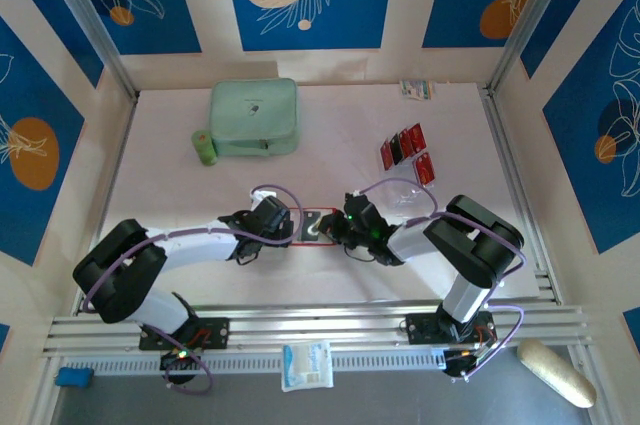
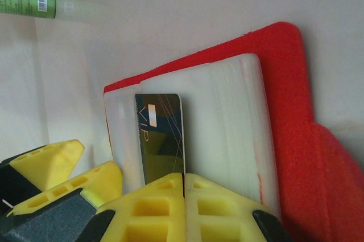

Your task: Put the credit cards into the card holder

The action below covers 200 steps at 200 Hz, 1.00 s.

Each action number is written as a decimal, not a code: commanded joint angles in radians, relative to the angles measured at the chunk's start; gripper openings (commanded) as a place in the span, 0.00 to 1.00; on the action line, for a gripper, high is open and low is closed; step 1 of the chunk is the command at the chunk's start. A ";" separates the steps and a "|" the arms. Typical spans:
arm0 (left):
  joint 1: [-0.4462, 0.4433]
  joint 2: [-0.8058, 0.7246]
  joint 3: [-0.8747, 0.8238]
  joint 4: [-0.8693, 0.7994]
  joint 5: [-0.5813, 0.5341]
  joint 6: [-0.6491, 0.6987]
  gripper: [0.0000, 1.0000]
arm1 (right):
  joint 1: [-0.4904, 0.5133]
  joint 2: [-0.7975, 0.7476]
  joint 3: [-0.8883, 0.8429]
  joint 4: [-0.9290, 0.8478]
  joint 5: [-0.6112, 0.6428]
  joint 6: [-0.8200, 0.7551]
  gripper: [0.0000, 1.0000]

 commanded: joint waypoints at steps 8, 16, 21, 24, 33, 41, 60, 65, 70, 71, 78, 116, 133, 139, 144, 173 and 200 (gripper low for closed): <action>0.008 -0.007 -0.012 -0.040 -0.012 0.003 0.99 | 0.001 0.020 0.042 -0.135 -0.038 -0.014 0.00; 0.007 -0.007 -0.011 -0.040 -0.012 0.003 0.99 | 0.001 0.027 0.055 -0.146 -0.049 -0.015 0.00; 0.008 -0.009 -0.009 -0.040 -0.011 0.003 0.99 | 0.001 0.033 0.061 -0.150 -0.054 -0.017 0.00; 0.008 -0.009 -0.010 -0.039 -0.011 0.003 0.99 | 0.000 0.038 0.066 -0.151 -0.056 -0.017 0.00; 0.008 -0.011 -0.007 -0.041 -0.009 0.003 0.99 | 0.001 0.051 0.074 -0.152 -0.065 -0.017 0.00; 0.008 -0.015 -0.004 -0.042 -0.009 0.005 0.99 | 0.001 0.062 0.081 -0.152 -0.075 -0.018 0.00; 0.010 -0.024 0.005 -0.045 -0.005 0.005 0.99 | 0.005 0.086 0.101 -0.163 -0.097 -0.026 0.00; 0.009 -0.027 0.007 -0.046 -0.006 0.007 0.99 | 0.005 0.091 0.108 -0.172 -0.104 -0.031 0.00; 0.009 -0.030 0.012 -0.047 -0.007 0.009 0.99 | 0.004 0.096 0.118 -0.184 -0.112 -0.038 0.00; 0.010 -0.031 0.013 -0.047 -0.007 0.009 0.99 | 0.004 0.097 0.120 -0.188 -0.115 -0.040 0.00; 0.011 -0.035 0.021 -0.053 -0.010 0.013 0.99 | 0.003 0.103 0.135 -0.213 -0.127 -0.054 0.01; 0.047 -0.070 0.049 -0.084 -0.007 0.021 0.99 | -0.021 0.080 0.244 -0.444 -0.199 -0.194 0.39; 0.071 -0.081 0.050 -0.097 0.003 0.019 0.99 | -0.034 0.045 0.264 -0.517 -0.198 -0.241 0.41; 0.077 -0.084 0.047 -0.101 0.003 0.019 0.99 | -0.037 0.035 0.273 -0.543 -0.194 -0.257 0.41; 0.083 -0.086 0.044 -0.104 0.004 0.018 0.99 | -0.039 0.028 0.282 -0.564 -0.190 -0.270 0.40; 0.109 -0.098 0.011 -0.110 0.005 -0.001 0.99 | -0.040 0.018 0.338 -0.654 -0.184 -0.340 0.32; 0.123 -0.095 -0.018 -0.119 -0.001 -0.030 0.99 | -0.039 0.039 0.389 -0.685 -0.199 -0.387 0.20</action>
